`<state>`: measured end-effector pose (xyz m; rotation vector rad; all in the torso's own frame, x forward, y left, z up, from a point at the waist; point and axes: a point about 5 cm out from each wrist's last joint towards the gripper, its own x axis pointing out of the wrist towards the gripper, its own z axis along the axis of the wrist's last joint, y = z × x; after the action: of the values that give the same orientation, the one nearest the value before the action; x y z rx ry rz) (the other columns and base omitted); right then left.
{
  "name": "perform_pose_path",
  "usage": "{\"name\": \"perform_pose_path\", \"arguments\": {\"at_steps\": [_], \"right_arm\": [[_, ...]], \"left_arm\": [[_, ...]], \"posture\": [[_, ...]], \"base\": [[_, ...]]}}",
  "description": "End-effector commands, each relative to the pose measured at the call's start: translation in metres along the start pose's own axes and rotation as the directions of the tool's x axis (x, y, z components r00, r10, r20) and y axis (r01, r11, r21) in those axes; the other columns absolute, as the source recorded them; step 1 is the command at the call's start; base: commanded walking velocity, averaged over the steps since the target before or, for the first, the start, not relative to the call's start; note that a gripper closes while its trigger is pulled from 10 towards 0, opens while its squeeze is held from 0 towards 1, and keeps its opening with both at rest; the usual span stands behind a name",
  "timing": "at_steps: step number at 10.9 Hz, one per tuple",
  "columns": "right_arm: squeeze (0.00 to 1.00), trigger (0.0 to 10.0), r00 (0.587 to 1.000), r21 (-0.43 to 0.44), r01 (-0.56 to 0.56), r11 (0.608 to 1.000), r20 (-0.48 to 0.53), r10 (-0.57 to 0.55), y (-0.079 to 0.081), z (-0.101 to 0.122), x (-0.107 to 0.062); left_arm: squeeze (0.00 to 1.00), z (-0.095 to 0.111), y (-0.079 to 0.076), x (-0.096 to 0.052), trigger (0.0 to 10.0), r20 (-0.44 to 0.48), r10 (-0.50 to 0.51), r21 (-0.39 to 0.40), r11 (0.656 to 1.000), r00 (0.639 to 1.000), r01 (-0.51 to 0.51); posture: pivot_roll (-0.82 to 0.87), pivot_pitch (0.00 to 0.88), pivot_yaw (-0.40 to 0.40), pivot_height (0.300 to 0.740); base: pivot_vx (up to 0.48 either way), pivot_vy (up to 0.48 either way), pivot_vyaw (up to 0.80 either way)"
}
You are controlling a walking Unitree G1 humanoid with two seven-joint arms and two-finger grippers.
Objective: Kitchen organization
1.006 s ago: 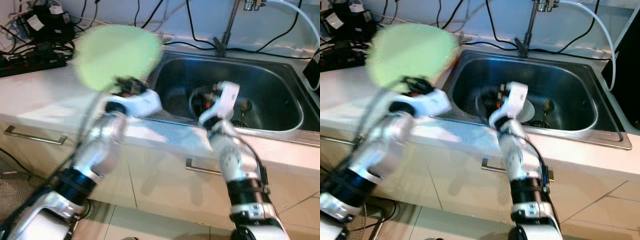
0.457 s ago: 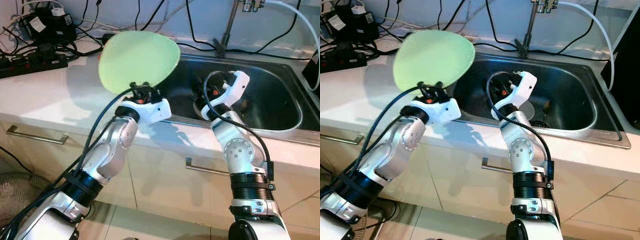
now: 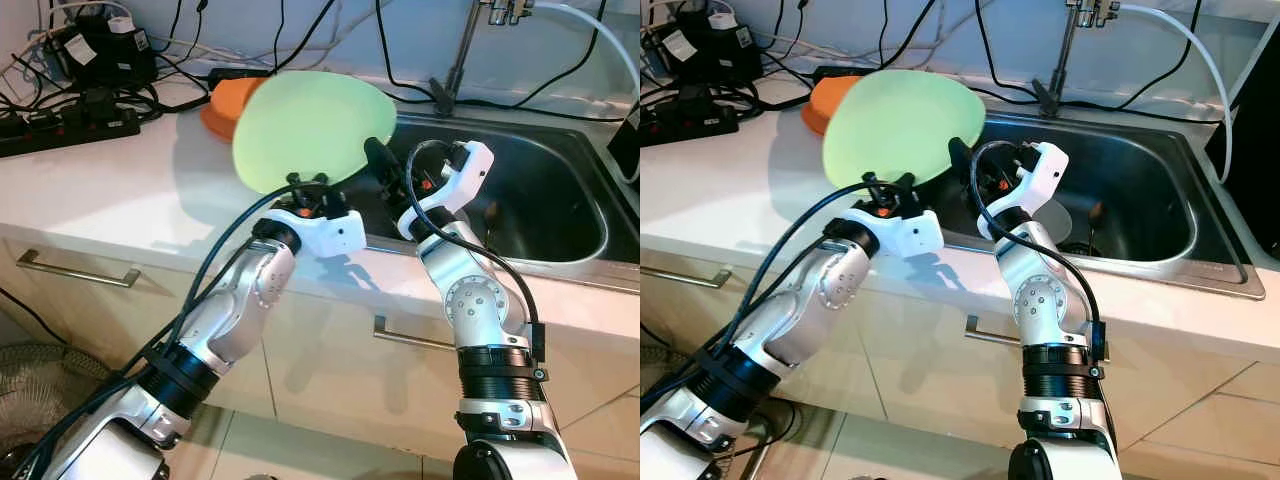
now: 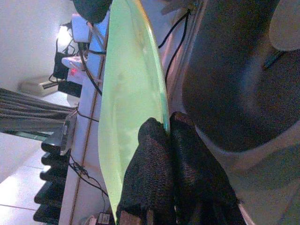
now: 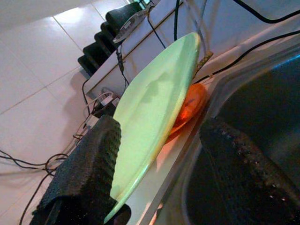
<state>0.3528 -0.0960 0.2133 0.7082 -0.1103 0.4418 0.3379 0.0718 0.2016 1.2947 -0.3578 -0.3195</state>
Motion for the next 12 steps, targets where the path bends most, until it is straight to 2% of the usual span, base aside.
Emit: {"name": "perform_pose_path", "arguments": {"at_steps": [1,12], "right_arm": [[0.0,10.0,1.0,0.001,-0.009,1.0,0.002,0.009,0.005,0.003,0.002],[0.0,10.0,0.998,0.005,0.054,0.999,-0.017,-0.054,-0.006,-0.006,0.002]], "left_arm": [[0.0,0.01,0.014,0.003,10.0,0.051,0.045,0.011,0.999,0.998,-0.045],[0.0,0.023,0.011,0.0,10.0,0.127,0.01,-0.019,1.0,0.992,-0.007]], "posture": [[0.17,0.002,0.01,0.74],[0.19,0.016,0.007,0.74]], "base": [[0.0,0.0,0.0],[0.0,0.0,0.0]]}}
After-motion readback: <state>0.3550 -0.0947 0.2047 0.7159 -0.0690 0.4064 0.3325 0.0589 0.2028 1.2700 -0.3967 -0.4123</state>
